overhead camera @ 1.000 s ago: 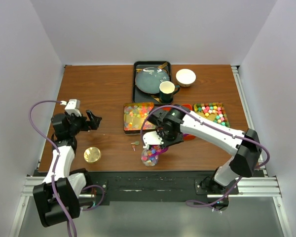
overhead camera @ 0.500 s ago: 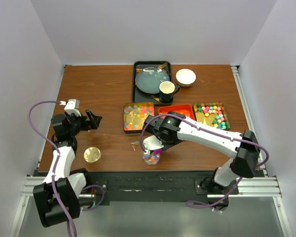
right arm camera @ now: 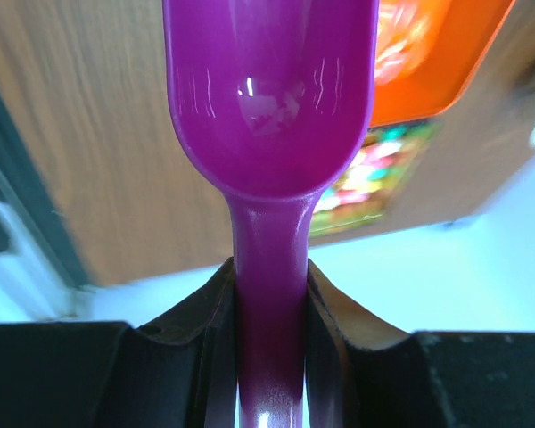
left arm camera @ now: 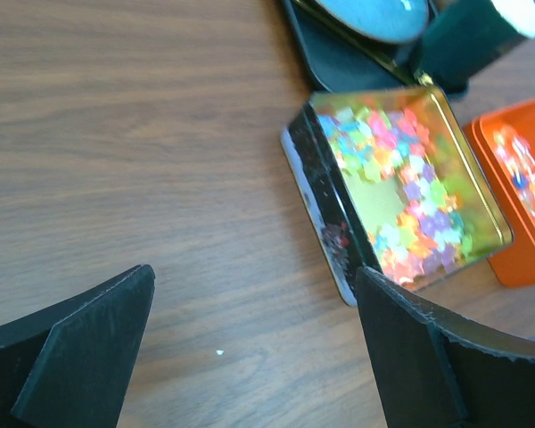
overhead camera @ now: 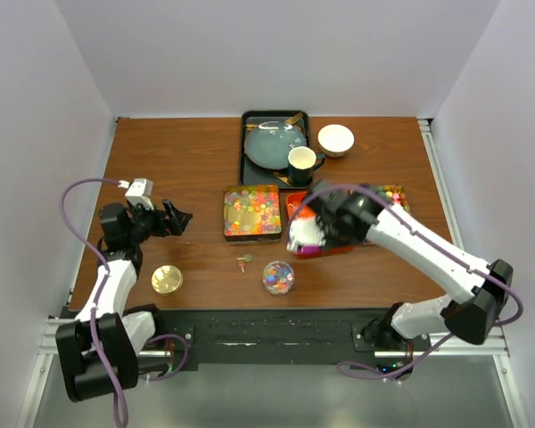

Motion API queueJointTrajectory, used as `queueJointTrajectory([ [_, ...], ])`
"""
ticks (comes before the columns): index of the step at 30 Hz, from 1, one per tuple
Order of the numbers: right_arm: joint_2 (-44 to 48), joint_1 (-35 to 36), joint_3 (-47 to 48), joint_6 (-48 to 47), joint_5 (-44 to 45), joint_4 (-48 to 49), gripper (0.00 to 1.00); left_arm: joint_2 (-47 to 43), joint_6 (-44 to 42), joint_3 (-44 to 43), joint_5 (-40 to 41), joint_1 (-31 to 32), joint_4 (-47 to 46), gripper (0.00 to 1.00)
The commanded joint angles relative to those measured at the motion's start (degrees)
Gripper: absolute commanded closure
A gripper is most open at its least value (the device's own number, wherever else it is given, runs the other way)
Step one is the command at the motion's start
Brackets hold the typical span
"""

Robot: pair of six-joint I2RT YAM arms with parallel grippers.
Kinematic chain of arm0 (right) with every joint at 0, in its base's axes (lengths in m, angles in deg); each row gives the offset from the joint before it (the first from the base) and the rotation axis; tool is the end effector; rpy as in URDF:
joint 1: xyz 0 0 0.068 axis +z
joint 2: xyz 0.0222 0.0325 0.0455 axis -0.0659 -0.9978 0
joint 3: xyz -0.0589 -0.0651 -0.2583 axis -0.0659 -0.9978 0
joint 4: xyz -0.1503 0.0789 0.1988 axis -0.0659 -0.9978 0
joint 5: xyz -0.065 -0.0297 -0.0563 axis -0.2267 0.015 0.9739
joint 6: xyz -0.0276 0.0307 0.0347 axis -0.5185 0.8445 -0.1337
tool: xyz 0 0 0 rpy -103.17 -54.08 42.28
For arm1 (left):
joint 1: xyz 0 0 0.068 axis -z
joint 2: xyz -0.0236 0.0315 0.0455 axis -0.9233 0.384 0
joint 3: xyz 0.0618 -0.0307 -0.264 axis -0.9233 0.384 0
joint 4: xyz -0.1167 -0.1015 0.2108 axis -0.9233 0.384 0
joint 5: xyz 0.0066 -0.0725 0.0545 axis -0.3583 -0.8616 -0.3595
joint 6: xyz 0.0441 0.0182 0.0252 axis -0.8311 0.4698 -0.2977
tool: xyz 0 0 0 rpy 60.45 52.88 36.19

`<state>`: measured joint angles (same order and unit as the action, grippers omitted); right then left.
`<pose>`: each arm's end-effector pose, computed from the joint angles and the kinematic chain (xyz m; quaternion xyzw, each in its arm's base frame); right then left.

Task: Pack the candies
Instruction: Place the fake candies in the packing bottle, then place the spatula at the center of the board.

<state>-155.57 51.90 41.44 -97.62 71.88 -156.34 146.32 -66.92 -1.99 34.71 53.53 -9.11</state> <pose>0.1626 0.1649 0.3262 -0.7403 0.6451 -0.1582 0.1040 0.2056 0.0288 0.2033 -0.0106 0.8148 -0.2550 0.5205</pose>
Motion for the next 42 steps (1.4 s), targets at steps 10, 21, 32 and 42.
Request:
queueJointTrajectory([
  [10,-18.2,-53.8,17.9,26.3,-20.7,15.3,1.0,10.5,-5.3,-11.6,0.9,9.8,5.1,0.0],
  [21,-23.7,-60.2,12.8,34.3,-15.0,27.7,1.0,21.2,-8.9,-20.9,3.0,12.3,7.5,0.0],
  [32,-22.9,-67.3,0.9,29.7,-12.7,33.3,1.0,22.9,-19.1,-22.2,5.9,12.7,10.9,0.0],
  [42,-22.6,-67.4,-8.8,25.1,-13.3,35.8,0.85,27.8,-53.6,-31.8,0.2,4.9,45.9,0.0],
])
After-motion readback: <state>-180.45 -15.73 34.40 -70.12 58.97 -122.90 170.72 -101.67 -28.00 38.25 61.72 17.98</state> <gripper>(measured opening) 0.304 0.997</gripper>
